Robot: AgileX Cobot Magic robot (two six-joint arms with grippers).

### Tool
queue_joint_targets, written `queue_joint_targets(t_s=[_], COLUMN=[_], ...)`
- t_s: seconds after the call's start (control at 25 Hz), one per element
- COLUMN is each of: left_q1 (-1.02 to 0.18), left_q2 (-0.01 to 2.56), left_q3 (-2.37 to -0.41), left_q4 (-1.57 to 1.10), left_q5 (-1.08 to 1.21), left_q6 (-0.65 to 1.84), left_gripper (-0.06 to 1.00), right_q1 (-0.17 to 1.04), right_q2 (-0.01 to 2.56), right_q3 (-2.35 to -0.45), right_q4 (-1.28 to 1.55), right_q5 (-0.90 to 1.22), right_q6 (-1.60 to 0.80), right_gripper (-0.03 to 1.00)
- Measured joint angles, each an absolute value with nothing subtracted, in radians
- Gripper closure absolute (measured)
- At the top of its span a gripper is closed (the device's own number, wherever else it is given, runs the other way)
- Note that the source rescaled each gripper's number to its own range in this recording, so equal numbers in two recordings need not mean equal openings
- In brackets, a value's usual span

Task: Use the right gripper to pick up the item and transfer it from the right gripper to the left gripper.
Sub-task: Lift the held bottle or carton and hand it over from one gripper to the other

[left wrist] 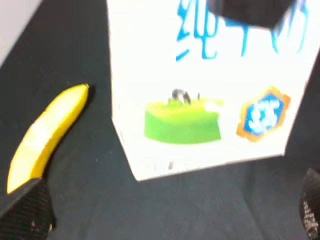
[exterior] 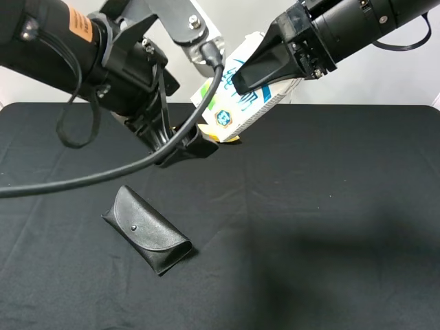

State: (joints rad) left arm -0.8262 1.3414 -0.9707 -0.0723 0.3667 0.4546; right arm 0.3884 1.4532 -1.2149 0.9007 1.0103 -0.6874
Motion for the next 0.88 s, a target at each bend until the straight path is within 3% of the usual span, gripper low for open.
queue_joint_targets(t_s=[0.88], left_q1=[-0.894], left_q2=[1.479], left_q3=[-0.978], left_q4=[-0.043], left_q5=[0.124], left_q6=[0.455], left_gripper=[-0.06], right_q1=[0.388], right_q2=[1.453], right_q3=[-1.215], right_q4=[0.925], right_q5=[1.007], right_q6=[-0.637], right_gripper=[0.92])
